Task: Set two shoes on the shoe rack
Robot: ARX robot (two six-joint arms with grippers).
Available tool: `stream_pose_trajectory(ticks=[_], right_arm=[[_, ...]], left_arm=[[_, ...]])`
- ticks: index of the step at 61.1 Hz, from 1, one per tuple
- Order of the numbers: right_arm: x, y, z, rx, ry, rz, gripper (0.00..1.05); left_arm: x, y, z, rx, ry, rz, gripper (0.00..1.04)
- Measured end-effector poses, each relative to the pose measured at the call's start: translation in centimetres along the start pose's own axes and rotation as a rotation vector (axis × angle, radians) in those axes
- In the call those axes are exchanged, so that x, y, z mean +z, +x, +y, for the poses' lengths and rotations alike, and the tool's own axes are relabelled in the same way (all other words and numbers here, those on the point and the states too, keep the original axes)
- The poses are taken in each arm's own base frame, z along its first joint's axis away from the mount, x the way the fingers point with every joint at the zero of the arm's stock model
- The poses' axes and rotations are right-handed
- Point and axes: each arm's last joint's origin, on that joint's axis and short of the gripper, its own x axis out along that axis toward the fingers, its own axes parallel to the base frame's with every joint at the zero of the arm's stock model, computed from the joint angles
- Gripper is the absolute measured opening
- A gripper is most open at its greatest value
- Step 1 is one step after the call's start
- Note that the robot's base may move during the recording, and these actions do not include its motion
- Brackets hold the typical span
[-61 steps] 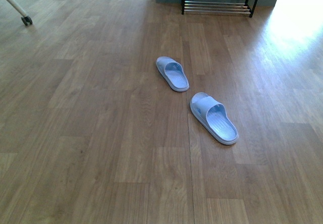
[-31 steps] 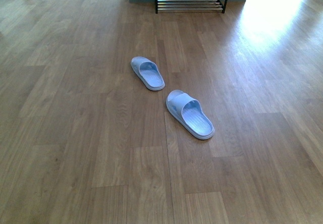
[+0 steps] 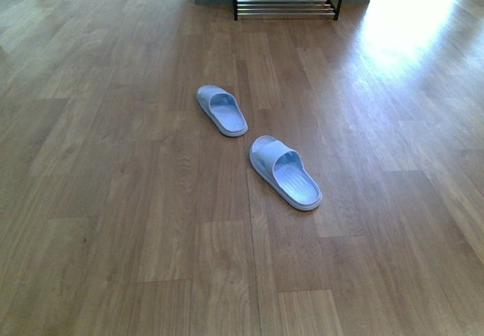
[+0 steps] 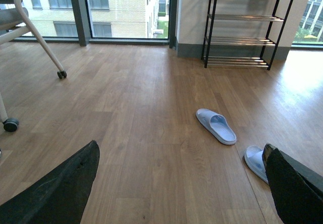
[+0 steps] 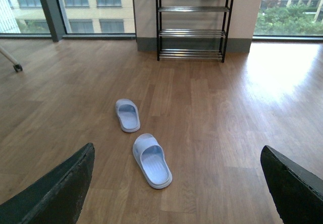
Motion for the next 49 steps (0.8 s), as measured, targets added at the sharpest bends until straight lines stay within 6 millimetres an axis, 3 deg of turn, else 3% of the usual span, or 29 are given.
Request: stream_pose_trajectory(ticks=[49], right_arm=[[0.00, 0.00, 0.00, 0.001, 0.000, 0.000, 0.95]], left_arm=[[0.00, 0.00, 0.00, 0.001, 0.000, 0.000, 0.95]])
